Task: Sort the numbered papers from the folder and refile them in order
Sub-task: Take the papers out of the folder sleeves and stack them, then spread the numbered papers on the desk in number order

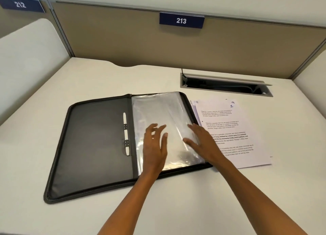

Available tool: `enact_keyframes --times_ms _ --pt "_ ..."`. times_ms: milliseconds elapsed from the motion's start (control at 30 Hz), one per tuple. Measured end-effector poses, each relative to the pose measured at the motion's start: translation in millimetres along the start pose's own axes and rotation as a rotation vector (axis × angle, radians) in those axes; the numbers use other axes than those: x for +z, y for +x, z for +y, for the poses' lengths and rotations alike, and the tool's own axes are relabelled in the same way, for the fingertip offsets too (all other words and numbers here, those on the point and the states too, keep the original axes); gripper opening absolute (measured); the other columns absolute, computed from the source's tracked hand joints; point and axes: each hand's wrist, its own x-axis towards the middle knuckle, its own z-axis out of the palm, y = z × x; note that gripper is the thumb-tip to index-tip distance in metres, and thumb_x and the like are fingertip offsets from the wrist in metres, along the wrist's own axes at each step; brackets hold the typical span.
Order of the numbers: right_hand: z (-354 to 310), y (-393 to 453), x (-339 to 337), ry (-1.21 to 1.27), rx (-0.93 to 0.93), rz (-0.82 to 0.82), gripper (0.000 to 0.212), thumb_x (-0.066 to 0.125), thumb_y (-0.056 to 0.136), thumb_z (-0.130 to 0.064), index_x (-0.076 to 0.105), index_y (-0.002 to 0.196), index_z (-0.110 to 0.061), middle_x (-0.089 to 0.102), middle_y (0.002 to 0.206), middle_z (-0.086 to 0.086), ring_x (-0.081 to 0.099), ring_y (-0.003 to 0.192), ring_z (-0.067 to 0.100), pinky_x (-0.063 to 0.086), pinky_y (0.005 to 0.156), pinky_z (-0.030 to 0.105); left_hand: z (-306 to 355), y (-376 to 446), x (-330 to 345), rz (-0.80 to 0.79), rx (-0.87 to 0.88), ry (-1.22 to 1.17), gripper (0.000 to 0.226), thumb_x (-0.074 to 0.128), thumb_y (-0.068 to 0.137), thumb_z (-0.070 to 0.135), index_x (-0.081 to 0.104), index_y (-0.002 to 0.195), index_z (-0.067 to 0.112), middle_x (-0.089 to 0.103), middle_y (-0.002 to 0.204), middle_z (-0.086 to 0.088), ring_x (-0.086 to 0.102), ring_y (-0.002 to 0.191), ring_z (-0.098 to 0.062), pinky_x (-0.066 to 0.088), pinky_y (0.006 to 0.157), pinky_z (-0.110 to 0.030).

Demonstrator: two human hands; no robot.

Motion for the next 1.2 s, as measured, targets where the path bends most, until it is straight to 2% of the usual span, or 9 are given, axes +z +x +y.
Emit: enact_keyframes --times_ms 167,267,367,467,633,867,967,1067,1200 --pt "25 2 16 -0.395 -0.131 -0.081 0.075 0.049 0.088 -0.059 0.024 0.15 -0.026 -0.003 0.16 0.005 -0.004 0.147 0.026 0.009 0.119 0.046 -25 -8 15 -0.299 -0.114 0.293 0.04 0.047 0.095 0.033 0.053 0.132 0.017 0.037 0.148 -0.006 0.029 0.139 -0.025 0.021 0.112 -0.039" --pt "32 2 8 -0.416 -0.087 -0.122 0.084 0.028 0.078 -0.079 0.041 0.143 -0.028 -0.008 0.16 0.004 -0.011 0.146 0.028 0.001 0.117 0.044 -20 -12 26 -0.484 -0.141 0.504 0.047 0.042 0.096 0.043 0.047 0.137 0.02 0.03 0.152 -0.004 0.016 0.144 -0.022 0.003 0.115 -0.046" --pt "43 6 -18 -0.213 -0.106 -0.113 0.083 0.025 0.076 -0.08 0.053 0.135 -0.028 0.005 0.16 0.0 0.002 0.147 0.024 0.009 0.115 0.038 -3 -6 39 -0.422 -0.251 0.592 0.034 0.044 0.097 0.033 0.051 0.129 0.023 0.033 0.149 0.0 0.02 0.141 -0.019 0.005 0.113 -0.049" --pt "71 15 -56 -0.054 -0.021 0.052 0.048 0.055 0.091 -0.046 0.054 0.134 -0.023 0.027 0.155 0.002 0.021 0.142 0.02 0.016 0.111 0.031 19 3 57 -0.33 -0.305 0.588 0.025 0.047 0.096 0.03 0.06 0.116 0.023 0.044 0.137 0.002 0.034 0.13 -0.019 0.018 0.106 -0.044" --pt "132 24 -101 -0.066 0.227 0.256 0.038 0.057 0.092 -0.008 0.055 0.13 -0.008 0.045 0.137 0.016 0.04 0.129 0.032 0.035 0.106 0.036 55 13 104 -0.451 -0.151 0.553 0.04 0.044 0.097 0.038 0.047 0.134 0.025 0.041 0.141 0.001 0.036 0.127 -0.022 0.027 0.097 -0.037" --pt "175 29 -129 -0.189 0.524 0.133 0.063 0.063 0.09 -0.031 0.034 0.143 -0.012 0.038 0.136 0.018 0.037 0.125 0.035 0.037 0.1 0.042 77 26 170 -0.802 -0.013 0.574 0.08 0.036 0.086 0.068 0.004 0.15 0.033 -0.012 0.158 0.005 -0.016 0.144 -0.02 -0.005 0.113 -0.05" --pt "182 37 -135 -0.105 0.587 0.109 0.079 0.071 0.083 -0.036 0.028 0.144 -0.01 0.039 0.134 0.02 0.037 0.125 0.039 0.036 0.099 0.045 68 23 181 -0.816 -0.034 0.669 0.083 0.023 0.084 0.074 0.007 0.151 0.026 -0.012 0.158 0.0 -0.018 0.144 -0.024 -0.005 0.114 -0.05" --pt "184 46 -141 0.058 0.65 0.128 0.085 0.077 0.078 -0.032 0.028 0.143 -0.005 0.038 0.136 0.022 0.04 0.125 0.039 0.036 0.098 0.041 58 15 183 -0.776 0.032 0.751 0.11 -0.02 0.062 0.084 0.006 0.151 0.024 -0.008 0.159 -0.002 -0.014 0.144 -0.027 -0.005 0.115 -0.047" --pt "192 54 -146 0.291 0.76 0.18 0.062 0.081 0.074 -0.023 0.05 0.121 0.003 0.054 0.115 0.016 0.05 0.115 0.033 0.042 0.086 0.035 53 9 184 -0.754 0.036 0.719 0.118 -0.029 0.054 0.083 0.004 0.151 0.025 -0.01 0.158 -0.002 -0.017 0.144 -0.026 -0.012 0.113 -0.043"
